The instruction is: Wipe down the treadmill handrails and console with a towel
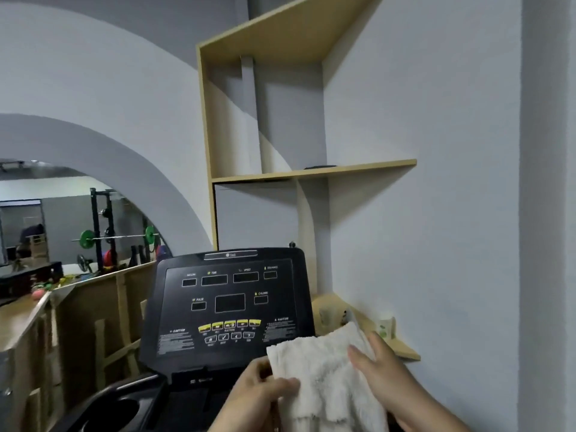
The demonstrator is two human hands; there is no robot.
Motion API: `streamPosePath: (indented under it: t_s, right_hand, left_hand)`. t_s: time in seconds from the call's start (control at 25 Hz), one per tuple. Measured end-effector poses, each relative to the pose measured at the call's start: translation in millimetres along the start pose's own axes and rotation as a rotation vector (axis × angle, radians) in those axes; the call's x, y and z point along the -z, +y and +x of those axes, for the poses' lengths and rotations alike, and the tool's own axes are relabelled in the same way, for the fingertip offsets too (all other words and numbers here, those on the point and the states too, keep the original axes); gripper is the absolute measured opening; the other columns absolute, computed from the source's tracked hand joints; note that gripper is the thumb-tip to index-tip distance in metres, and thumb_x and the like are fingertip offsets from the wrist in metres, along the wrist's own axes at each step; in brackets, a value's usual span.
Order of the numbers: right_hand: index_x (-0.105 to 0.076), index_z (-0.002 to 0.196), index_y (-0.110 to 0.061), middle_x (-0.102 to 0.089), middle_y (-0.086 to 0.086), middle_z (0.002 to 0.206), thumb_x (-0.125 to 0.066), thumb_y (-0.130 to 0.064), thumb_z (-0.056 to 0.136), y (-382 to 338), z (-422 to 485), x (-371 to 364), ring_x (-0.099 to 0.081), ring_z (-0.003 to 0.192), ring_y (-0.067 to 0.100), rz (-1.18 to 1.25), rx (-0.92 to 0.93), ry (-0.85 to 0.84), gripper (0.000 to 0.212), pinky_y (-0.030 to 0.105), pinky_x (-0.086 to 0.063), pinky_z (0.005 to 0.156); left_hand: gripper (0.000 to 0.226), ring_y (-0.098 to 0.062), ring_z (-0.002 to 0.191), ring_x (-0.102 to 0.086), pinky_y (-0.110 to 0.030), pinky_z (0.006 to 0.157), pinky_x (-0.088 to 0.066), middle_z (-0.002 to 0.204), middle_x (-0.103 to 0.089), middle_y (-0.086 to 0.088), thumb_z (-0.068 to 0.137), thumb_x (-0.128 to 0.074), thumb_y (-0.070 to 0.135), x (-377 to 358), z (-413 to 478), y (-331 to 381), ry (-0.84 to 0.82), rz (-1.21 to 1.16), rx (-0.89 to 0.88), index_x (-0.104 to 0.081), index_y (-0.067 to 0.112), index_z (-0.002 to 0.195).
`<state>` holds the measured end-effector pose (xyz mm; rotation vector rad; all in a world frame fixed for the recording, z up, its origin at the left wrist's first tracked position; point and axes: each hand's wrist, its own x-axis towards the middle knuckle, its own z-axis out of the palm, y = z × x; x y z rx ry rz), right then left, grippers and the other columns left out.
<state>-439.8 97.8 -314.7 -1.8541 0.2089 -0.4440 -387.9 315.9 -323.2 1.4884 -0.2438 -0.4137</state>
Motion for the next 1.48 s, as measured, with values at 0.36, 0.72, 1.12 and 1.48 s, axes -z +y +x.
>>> streamPosePath:
  t_s: [0.36, 0.72, 1.12, 1.48]
  right_hand:
    - [-0.037, 0.118, -0.047, -0.063, -0.003, 0.108, -0.072, -0.017, 0.078, -125.1, 211.3, 13.3, -0.068, 0.085, 0.015, -0.304, 0.227, -0.042, 0.061, 0.024, -0.055, 0.075]
    - [-0.047, 0.095, -0.035, -0.059, -0.012, 0.095, -0.060, -0.027, 0.092, -205.1, 403.4, -15.2, -0.057, 0.078, 0.013, -0.836, 0.600, 0.277, 0.015, 0.032, -0.049, 0.072]
    - [-0.064, 0.095, -0.023, -0.060, 0.002, 0.113, -0.057, -0.014, 0.094, -301.6, 682.7, -13.6, -0.055, 0.088, 0.018, -0.875, 0.522, 0.330, 0.012, 0.024, -0.041, 0.074]
    - [-0.063, 0.118, -0.010, -0.059, 0.010, 0.124, -0.056, -0.019, 0.090, -283.8, 741.2, -0.2, -0.058, 0.110, 0.030, -1.304, 0.401, 0.349, 0.031, 0.031, -0.047, 0.084]
  left_hand:
    - [0.031, -0.016, 0.075, -0.058, -0.023, 0.066, -0.046, 0.095, -0.066, -0.009, 0.081, -0.063, -0.004, 29.6, 239.5, 153.7, -0.083, 0.178, -0.489, -0.066, 0.020, 0.100]
    - [0.055, -0.021, 0.107, -0.057, -0.038, 0.092, -0.056, 0.123, -0.048, 0.006, 0.089, -0.062, -0.001, 69.0, 367.6, 289.0, -0.043, 0.346, -0.647, -0.049, 0.027, 0.133]
    - [0.052, -0.026, 0.118, -0.053, -0.037, 0.099, -0.050, 0.133, -0.050, -0.008, 0.090, -0.051, 0.004, 61.9, 574.5, 462.7, 0.257, 0.734, -0.853, -0.048, 0.019, 0.140]
    - [0.035, -0.019, 0.116, -0.057, -0.032, 0.103, -0.045, 0.122, -0.063, 0.003, 0.083, -0.064, 0.028, 38.6, 689.2, 440.8, 0.333, 0.886, -0.725, -0.069, 0.017, 0.116]
